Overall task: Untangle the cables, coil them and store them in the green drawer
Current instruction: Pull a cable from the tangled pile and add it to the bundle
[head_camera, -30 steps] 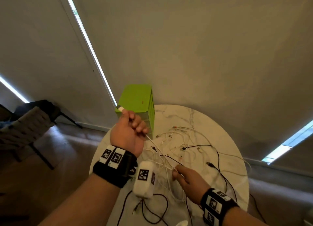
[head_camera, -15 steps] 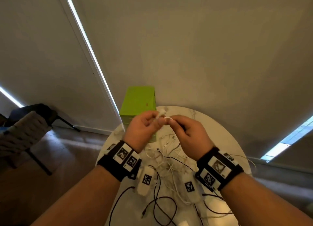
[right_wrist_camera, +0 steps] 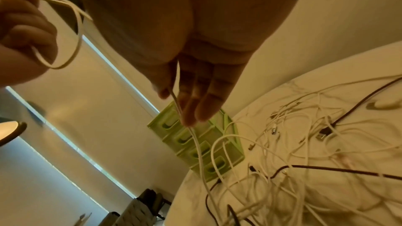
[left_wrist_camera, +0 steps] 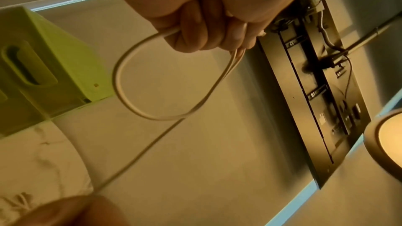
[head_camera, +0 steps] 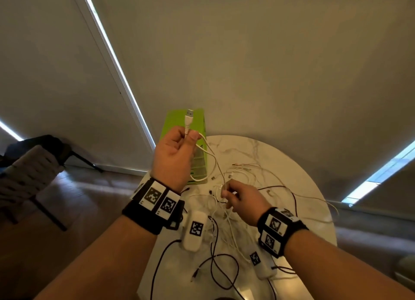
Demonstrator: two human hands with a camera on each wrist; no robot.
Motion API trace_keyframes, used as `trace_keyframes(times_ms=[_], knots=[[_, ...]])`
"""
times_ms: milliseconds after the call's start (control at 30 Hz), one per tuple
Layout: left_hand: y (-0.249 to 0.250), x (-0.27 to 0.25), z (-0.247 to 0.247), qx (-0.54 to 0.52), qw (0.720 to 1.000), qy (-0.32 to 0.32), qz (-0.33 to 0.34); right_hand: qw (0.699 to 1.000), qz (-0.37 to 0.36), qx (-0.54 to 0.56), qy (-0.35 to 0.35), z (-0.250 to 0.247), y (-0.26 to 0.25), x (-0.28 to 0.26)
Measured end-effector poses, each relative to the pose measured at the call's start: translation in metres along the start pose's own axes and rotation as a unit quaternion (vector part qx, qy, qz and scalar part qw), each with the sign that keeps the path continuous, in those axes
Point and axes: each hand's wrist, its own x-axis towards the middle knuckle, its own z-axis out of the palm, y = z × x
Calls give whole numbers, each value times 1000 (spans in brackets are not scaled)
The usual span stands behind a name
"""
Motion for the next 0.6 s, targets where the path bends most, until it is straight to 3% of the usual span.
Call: trace_keyframes(times_ms=[67, 167, 267, 333, 400, 467, 600], knots=[[0, 0, -1, -38, 999, 6, -3, 1000, 5, 25, -6, -7, -14, 10], [0, 5, -8, -58, 998, 10, -6, 988, -40, 116, 93, -36, -50, 24], [-5, 6, -15, -54, 998, 19, -17, 928, -133, 277, 212, -72, -96, 24], [-9, 4, -16, -40, 998, 31, -22, 900, -199, 288, 261, -89, -113, 19], [-12, 2, -16, -27, 998, 43, -24, 918, -206, 210, 266, -91, -107, 19], [-15, -1, -17, -24, 998, 52, -30, 949, -169, 106, 245, -83, -85, 18], [-20, -2, -17, -12, 997, 63, -39, 951, -115, 113, 265, -82, -54, 9]])
